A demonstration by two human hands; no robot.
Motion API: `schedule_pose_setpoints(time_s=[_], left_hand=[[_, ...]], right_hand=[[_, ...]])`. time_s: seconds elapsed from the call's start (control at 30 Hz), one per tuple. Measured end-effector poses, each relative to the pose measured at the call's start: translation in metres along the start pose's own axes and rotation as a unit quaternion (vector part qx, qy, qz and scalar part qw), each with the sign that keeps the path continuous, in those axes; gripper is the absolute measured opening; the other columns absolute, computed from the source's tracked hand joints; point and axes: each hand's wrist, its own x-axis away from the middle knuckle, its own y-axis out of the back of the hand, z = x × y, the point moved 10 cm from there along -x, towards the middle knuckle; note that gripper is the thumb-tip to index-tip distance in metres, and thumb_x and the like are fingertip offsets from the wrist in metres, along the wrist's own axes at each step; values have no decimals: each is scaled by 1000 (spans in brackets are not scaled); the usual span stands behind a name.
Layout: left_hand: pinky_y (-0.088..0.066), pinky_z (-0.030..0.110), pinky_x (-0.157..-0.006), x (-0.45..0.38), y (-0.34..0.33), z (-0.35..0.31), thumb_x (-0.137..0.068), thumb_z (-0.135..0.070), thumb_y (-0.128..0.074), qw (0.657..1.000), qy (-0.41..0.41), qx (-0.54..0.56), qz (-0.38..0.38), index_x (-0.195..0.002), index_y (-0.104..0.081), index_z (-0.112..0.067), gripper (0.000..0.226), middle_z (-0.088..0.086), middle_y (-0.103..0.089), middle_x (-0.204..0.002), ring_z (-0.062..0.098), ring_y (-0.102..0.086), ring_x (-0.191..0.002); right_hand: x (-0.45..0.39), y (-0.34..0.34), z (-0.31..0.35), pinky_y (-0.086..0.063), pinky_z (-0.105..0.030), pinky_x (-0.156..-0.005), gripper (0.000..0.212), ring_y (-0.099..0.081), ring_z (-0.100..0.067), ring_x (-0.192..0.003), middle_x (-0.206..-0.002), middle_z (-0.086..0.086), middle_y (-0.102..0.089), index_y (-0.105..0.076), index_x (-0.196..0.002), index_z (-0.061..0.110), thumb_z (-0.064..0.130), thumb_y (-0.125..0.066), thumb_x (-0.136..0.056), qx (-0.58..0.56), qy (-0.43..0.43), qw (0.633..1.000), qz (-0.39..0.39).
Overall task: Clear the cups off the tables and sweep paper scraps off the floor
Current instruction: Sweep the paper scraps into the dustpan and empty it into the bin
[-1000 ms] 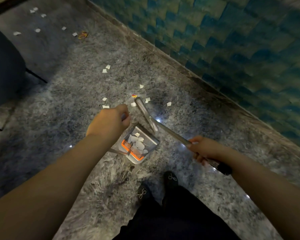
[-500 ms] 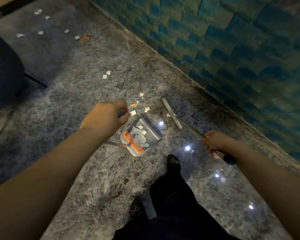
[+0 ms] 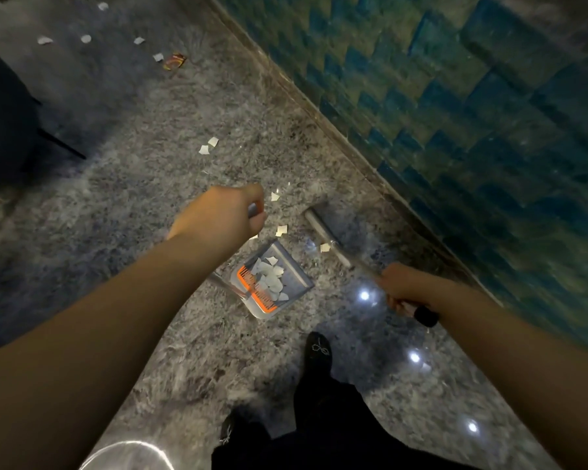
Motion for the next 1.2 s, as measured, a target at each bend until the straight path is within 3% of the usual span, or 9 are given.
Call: schedule_pose_setpoints(time_s=[0.1, 0.23, 0.37, 0.47, 0.53, 0.7, 0.83, 0.97, 1.2], left_hand=[[-49, 34, -60, -12, 1, -7, -91, -38, -61, 1000, 5, -9, 2, -86, -54, -31, 11, 3, -61, -78, 28, -59, -74], [-52, 36, -62, -19, 5, -13, -91, -37, -61, 1000, 7, 2, 1, -83, -52, -34, 13, 2, -61, -78, 28, -60, -73], [-51, 34, -61, -15, 9, -9, -91, -35, -62, 1000, 1, 12, 0, -84, -52, -32, 13, 2, -60, -76, 27, -59, -71], [-53, 38, -63, -1, 10, 1, -91, -37, -62, 1000, -6, 15, 4, -86, -53, -30, 12, 1, -59, -72, 26, -58, -71], [-52, 38, -62, 10, 13, 10, -90, -37, -63, 1000, -6, 24, -6, -85, -53, -29, 13, -1, -57, -69, 25, -58, -70], [-36, 27, -56, 31, 24, 42, -89, -34, -65, 997, 20, 68, -39, -81, -53, -31, 15, -16, -49, -64, 11, -50, -61], [-37, 28, -58, 47, 45, 77, -88, -33, -67, 993, 46, 83, -69, -82, -57, -29, 12, -10, -53, -65, 18, -53, -64], [-38, 28, -60, 61, 66, 114, -87, -35, -68, 989, 77, 87, -92, -79, -57, -31, 14, -6, -56, -65, 21, -55, -67], [-45, 32, -65, 74, 84, 165, -84, -32, -72, 983, 116, 80, -116, -79, -60, -30, 13, 2, -61, -75, 22, -57, -74]], right_hand=[[-1, -13, 6, -40, -20, -36, 28, -46, -17, -27, -36, -8, -51, -52, -92, -7, 15, -39, -104, -4, 16, 999, 52], [8, -23, -2, -33, -14, -34, 31, -35, -12, -26, -37, -4, -41, -44, -78, 7, 23, -37, -103, -119, -32, 986, 116], [24, -31, -9, -28, -12, -33, 23, -31, -7, -29, -49, -2, -37, -41, -82, 17, 22, -32, -102, -164, -52, 975, 140], [36, -33, 2, -30, -13, -35, 15, -32, -7, -30, -56, -4, -35, -41, -90, 16, 18, -34, -103, -158, -25, 978, 136], [40, -32, 13, -30, -14, -35, 20, -32, -8, -29, -55, -5, -35, -41, -84, 12, 15, -35, -103, -165, -6, 977, 133], [43, -26, 37, -31, -16, -35, 23, -34, -10, -29, -52, -7, -38, -41, -79, 10, 11, -36, -102, -142, 29, 986, 81], [42, -21, 59, -32, -20, -40, 14, -37, -14, -38, -56, -10, -44, -50, -96, 9, 14, -38, -102, -119, 38, 991, 41], [42, -18, 98, -39, -24, -38, 22, -46, -21, -45, -64, -15, -52, -51, -108, 0, 19, -43, -102, -49, 78, 996, 6], [26, -12, 154, -40, -28, -42, 32, -46, -23, -47, -64, -19, -54, -51, -79, -2, 20, -45, -101, -11, 108, 994, -17]])
